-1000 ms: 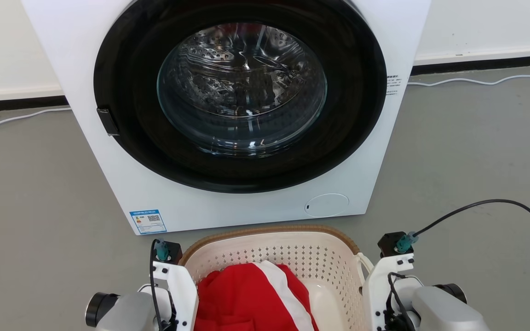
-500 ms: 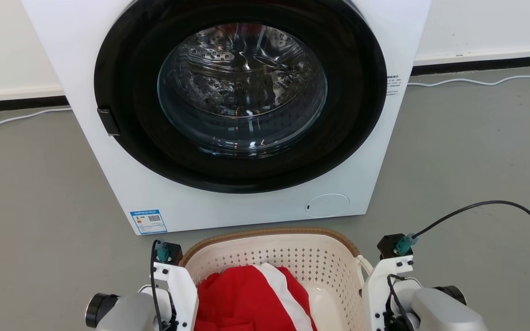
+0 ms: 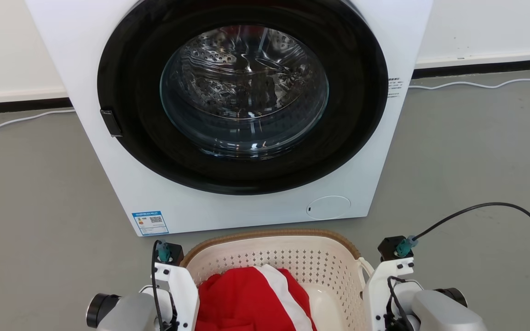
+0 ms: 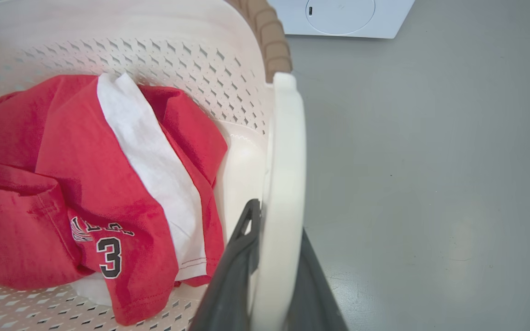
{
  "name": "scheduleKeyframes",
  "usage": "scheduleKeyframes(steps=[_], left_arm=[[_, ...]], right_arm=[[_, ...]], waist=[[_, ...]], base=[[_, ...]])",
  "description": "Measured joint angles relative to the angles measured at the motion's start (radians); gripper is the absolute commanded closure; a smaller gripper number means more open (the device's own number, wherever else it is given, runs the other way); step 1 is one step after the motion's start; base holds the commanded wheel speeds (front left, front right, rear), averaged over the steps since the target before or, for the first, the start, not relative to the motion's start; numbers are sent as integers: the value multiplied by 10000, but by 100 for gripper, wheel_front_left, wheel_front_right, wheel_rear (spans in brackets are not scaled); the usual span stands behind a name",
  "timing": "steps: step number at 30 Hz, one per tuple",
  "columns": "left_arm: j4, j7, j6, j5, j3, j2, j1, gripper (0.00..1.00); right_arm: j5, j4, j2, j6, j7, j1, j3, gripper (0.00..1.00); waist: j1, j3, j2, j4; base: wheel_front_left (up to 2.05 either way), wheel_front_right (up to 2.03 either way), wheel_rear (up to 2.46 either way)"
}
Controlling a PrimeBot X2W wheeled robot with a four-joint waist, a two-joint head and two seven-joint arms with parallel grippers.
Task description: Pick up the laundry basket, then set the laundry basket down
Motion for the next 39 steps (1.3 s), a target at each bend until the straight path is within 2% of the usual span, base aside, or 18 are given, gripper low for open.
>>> scheduleKeyframes(steps=[11,24,39], left_arm=[[4,6,2,-199,-52,-19,12,100],[6,-171,52,-282,-117,-27,16,100],[-111,-1430,462,-221,-332,115,-845,100]], right_arm=[[178,79,2,0,-13,-16,178,100],[286,148,4,2,-541,-38,382,100],[293,290,21,10,-2219,-932,462,100]], waist=[[0,-103,0,81],[0,181,0,131],[0,2025,0,125]], base=[[0,0,0],[0,0,0],[0,0,0]])
